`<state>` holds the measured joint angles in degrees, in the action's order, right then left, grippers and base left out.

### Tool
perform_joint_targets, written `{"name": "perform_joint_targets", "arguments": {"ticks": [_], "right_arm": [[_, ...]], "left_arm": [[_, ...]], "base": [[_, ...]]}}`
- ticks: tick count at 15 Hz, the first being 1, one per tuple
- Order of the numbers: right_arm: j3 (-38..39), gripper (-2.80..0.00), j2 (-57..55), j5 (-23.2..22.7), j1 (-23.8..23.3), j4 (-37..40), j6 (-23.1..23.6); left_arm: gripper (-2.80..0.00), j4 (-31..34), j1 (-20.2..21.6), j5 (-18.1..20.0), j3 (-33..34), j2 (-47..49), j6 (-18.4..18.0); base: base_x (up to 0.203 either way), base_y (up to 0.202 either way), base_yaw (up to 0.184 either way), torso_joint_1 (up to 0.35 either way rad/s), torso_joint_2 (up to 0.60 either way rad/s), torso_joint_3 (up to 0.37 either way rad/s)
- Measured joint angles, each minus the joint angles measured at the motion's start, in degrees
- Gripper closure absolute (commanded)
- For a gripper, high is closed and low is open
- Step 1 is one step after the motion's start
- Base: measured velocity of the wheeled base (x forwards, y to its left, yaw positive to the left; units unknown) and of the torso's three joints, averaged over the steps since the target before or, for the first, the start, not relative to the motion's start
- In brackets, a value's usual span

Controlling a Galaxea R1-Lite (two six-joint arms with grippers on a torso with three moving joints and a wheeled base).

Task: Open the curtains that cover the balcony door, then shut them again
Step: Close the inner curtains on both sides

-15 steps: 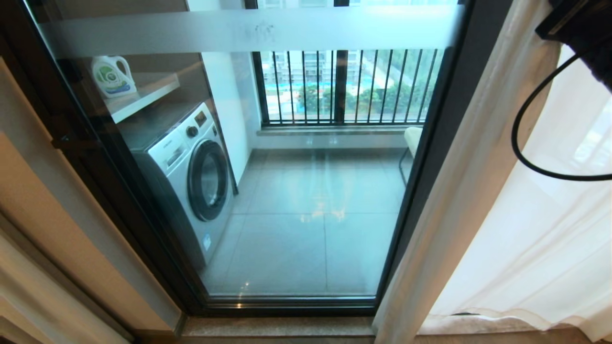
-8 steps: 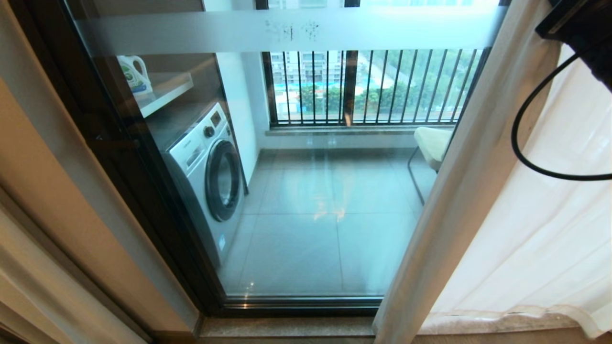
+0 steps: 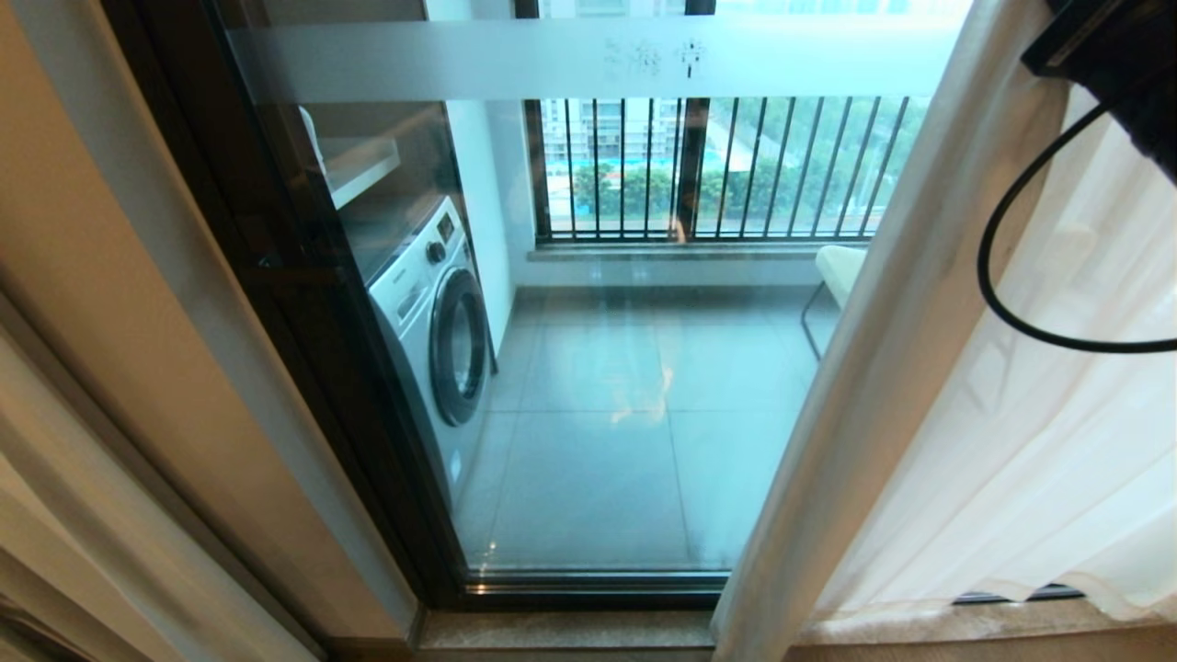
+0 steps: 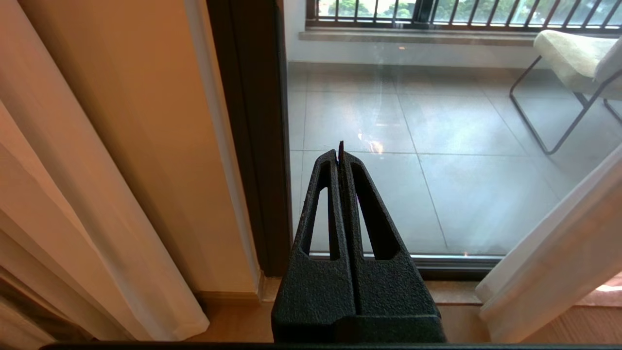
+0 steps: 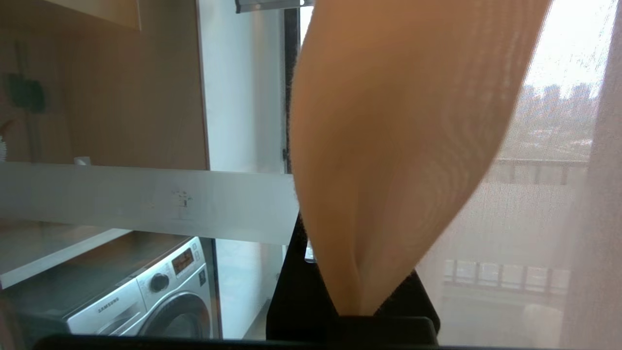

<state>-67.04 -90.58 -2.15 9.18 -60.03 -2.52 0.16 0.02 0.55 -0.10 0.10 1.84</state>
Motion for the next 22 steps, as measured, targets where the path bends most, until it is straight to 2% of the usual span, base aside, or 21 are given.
{"name": "perform_joint_targets", "arguments": {"ticks": [10,15,18,22], "right_arm": [[0.11,0.00,0.37,0.11,-0.04,-0.06,0.10],[0.69,0.00,0.44,0.07,0.41,-0.13,2.40],[0.74,0.00,0.44,0.11,1.99,0.20,3.65],[-0.92,0.00,0.20,0.28,6.69,0.77,4.14]], "left_arm": [[0.00,0.02,0.05,0.08,0.00,0.00,-0.02],[0.00,0.00,0.05,0.05,0.00,0.00,-0.04],[0.00,0.00,0.05,0.05,0.00,0.00,-0.02],[0.00,0.01,0.05,0.05,0.00,0.00,0.00]], "base": [[0.000,0.000,0.000,0.000,0.00,0.000],[0.000,0.000,0.000,0.000,0.00,0.000],[0.000,0.000,0.000,0.000,0.00,0.000],[0.000,0.000,0.000,0.000,0.00,0.000]]}}
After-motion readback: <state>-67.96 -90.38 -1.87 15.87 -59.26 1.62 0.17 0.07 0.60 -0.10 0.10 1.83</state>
